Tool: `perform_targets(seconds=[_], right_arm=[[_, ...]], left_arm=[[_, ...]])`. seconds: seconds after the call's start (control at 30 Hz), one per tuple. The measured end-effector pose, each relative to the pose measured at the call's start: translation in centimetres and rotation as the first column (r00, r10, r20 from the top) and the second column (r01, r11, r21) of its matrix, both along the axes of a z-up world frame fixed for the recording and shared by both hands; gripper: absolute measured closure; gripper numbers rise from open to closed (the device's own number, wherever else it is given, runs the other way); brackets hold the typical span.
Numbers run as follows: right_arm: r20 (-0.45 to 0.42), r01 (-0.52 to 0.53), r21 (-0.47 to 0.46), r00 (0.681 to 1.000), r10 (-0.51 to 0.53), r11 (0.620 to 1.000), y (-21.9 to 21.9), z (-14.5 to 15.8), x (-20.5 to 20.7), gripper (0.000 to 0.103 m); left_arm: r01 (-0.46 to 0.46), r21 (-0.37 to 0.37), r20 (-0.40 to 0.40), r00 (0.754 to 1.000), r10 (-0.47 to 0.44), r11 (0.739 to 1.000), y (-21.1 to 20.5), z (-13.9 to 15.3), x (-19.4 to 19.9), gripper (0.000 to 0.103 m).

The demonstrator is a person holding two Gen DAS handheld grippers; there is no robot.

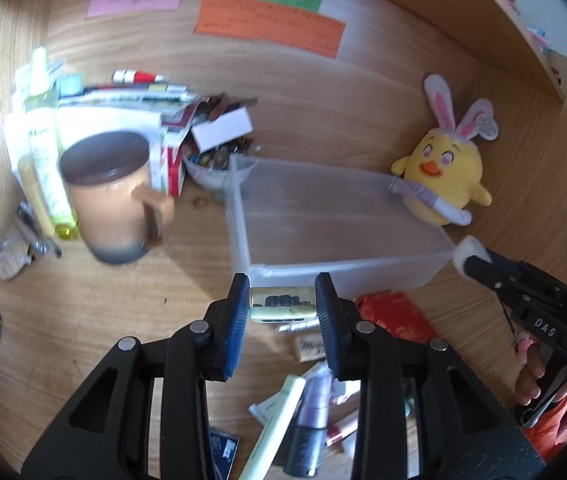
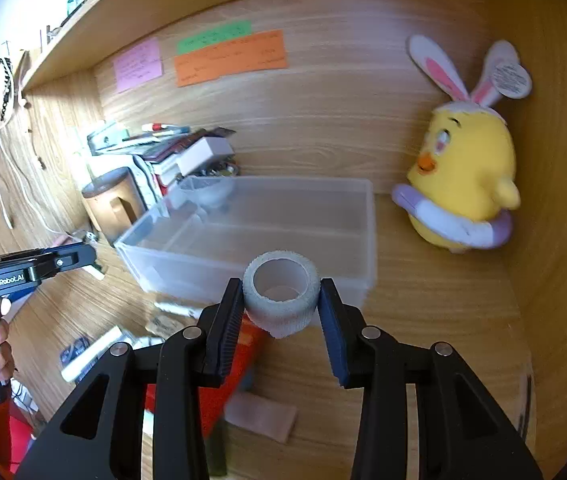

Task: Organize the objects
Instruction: 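Carry the tape roll and eraser over the clear box and release both inside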

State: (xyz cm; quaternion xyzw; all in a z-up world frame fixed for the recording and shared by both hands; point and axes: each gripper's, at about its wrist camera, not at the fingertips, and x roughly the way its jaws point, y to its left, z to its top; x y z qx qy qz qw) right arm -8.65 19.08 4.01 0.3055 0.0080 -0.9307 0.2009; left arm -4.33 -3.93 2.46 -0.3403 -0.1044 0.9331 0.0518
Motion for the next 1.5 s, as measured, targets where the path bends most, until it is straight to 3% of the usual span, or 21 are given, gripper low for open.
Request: perform_targets(seconds=[0.33,0.63,0.9,1.1,1.5], right_arm=[[-0.042,-0.032,0.005,0.999,0.032,0.999,-1.3,2.0,-3.0,0.069],[-0.05,-0.026,0.039,0.998,0.028,0.999,-2.1,2.8,-6.0,0.069],[0.022,-0.029,0.094,0.999,0.027,0.995,-3.4,0.7,-9.4,0.069],[0.111,-0.051,0.113,0.993,0.038,0.992,-4.1,-1.9,-11.3,0.069],[0.165,-0.046,0.16,0.986,0.019,0.986,-4.7,-3.9,-12.6,0.068]], left_arm=[[0.042,0.01,-0.031,0.999,-0.042,0.999,0.6,2.2,-3.0,0.07],[0.079,0.05,0.03,0.996,-0.081,0.996,0.8,1.3,-7.2,0.07],[0.092,0.049,0.13,0.987,-0.097,0.995,1.0,-1.2,-11.1,0.07],[0.1,-0.007,0.181,0.979,-0.097,0.995,1.7,-2.5,-12.6,0.07],[0.124,-0.094,0.2,0.974,-0.103,0.988,3.2,-3.6,-13.5,0.07]])
